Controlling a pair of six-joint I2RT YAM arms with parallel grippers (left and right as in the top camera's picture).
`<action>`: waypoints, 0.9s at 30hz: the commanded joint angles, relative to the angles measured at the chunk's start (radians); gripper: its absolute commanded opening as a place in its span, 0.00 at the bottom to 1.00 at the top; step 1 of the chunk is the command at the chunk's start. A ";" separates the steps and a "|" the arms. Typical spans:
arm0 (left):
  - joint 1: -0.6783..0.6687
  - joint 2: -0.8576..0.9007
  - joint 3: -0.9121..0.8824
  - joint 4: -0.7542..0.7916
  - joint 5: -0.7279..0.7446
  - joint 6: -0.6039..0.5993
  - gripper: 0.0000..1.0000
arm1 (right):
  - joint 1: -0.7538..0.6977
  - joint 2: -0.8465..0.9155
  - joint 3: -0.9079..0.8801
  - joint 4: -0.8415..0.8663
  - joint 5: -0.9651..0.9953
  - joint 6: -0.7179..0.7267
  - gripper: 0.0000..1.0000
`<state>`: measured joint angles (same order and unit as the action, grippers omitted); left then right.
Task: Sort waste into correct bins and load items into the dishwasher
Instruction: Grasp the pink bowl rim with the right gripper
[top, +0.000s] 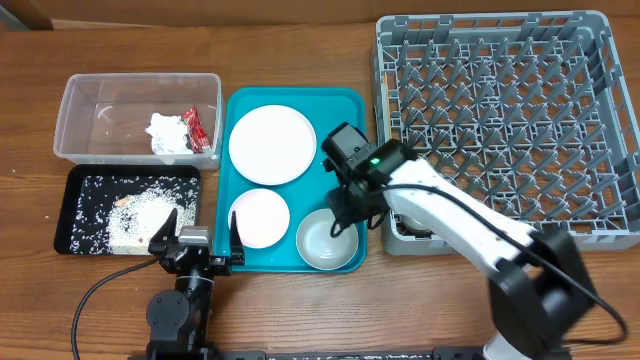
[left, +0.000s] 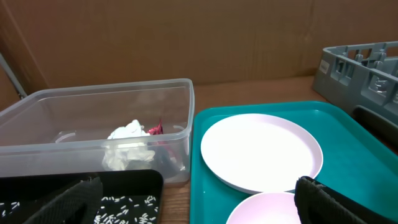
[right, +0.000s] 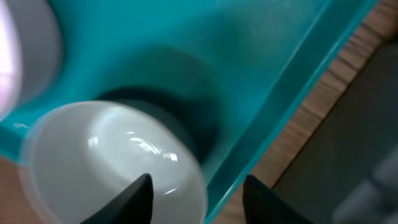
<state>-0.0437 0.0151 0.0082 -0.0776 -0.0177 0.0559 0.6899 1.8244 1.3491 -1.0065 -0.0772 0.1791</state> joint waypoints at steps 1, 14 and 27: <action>0.005 -0.010 -0.003 0.001 0.011 0.011 1.00 | 0.009 0.071 -0.003 0.014 0.032 -0.034 0.31; 0.005 -0.010 -0.003 0.001 0.011 0.011 1.00 | 0.009 0.011 0.146 -0.071 0.102 0.021 0.04; 0.005 -0.010 -0.003 0.001 0.011 0.012 1.00 | -0.095 -0.172 0.370 -0.125 1.088 0.278 0.04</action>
<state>-0.0437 0.0151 0.0082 -0.0780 -0.0181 0.0559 0.6514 1.6428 1.7229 -1.1385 0.7010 0.3954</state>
